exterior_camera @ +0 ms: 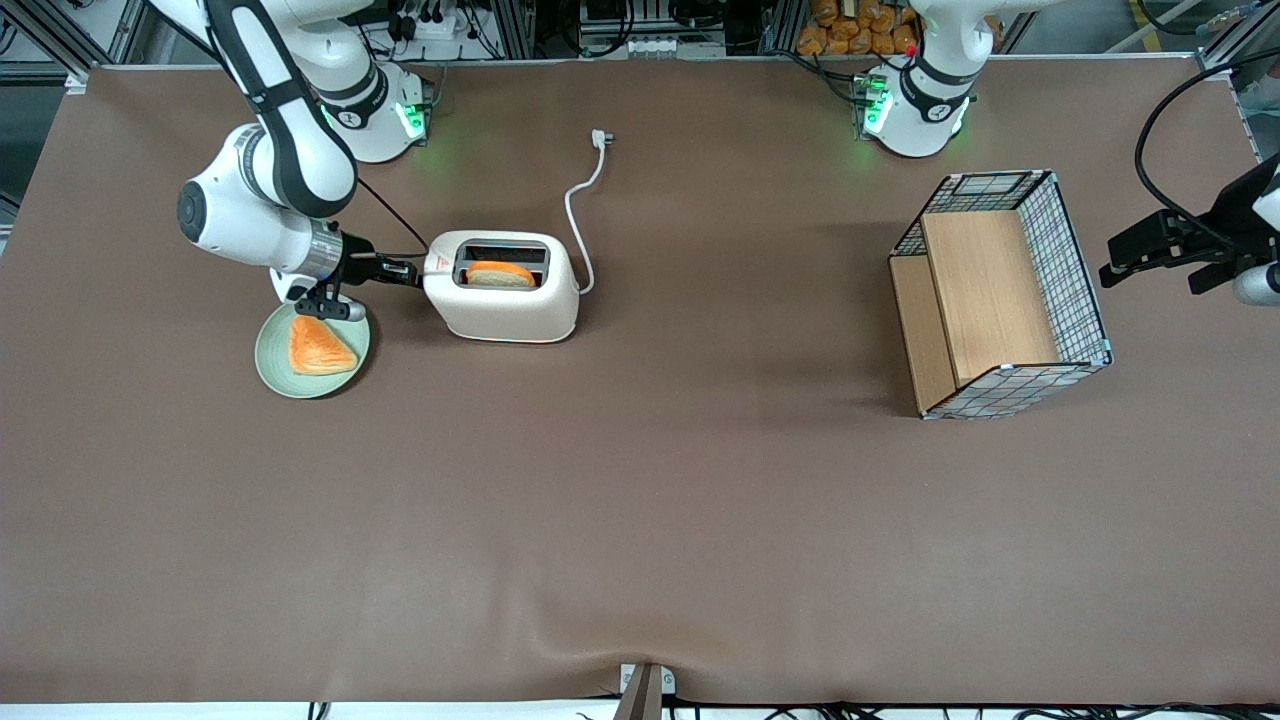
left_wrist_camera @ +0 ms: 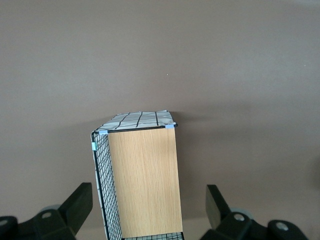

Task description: Press toaster button with right arm

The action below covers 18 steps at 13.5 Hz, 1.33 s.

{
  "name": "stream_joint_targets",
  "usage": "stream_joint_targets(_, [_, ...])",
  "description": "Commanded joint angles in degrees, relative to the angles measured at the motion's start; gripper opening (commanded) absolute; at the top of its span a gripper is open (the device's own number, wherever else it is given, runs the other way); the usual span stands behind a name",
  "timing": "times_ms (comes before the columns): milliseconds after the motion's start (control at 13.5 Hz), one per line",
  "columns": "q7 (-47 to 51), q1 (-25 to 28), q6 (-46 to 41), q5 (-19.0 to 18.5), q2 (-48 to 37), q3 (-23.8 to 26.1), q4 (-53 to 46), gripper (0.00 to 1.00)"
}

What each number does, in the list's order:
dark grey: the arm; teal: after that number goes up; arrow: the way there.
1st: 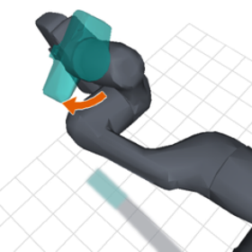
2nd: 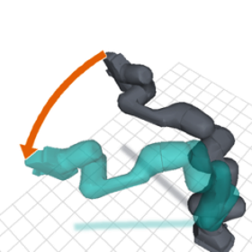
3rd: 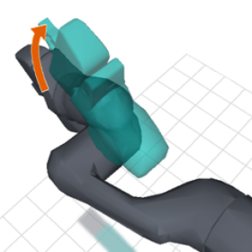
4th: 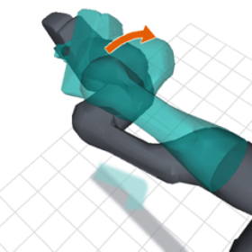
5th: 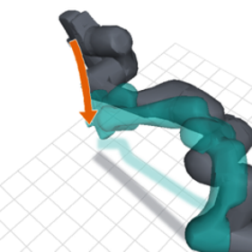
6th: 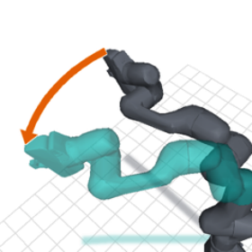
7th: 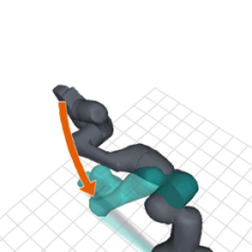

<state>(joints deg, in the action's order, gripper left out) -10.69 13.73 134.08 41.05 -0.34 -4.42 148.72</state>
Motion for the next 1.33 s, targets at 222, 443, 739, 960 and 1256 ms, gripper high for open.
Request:
stream_joint_targets(222, [-5.93, -4.49, -1.62, 0.19, 1.75, 0.02, -3.78, 0.00])
stream_joint_targets(443, [-4.96, -9.41, -7.49, -8.59, 1.84, -0.06, -8.60, 1.00])
stream_joint_targets(739, [-4.87, -14.77, -16.73, -18.08, 2.01, -0.06, -18.35, 1.00])
stream_joint_targets(960, [-4.87, -18.82, -30.84, -24.87, 5.42, 0.02, -34.23, 1.00])
stream_joint_targets(1256, [-4.87, -18.92, -36.17, -31.00, 6.58, 0.11, -44.90, 1.00])
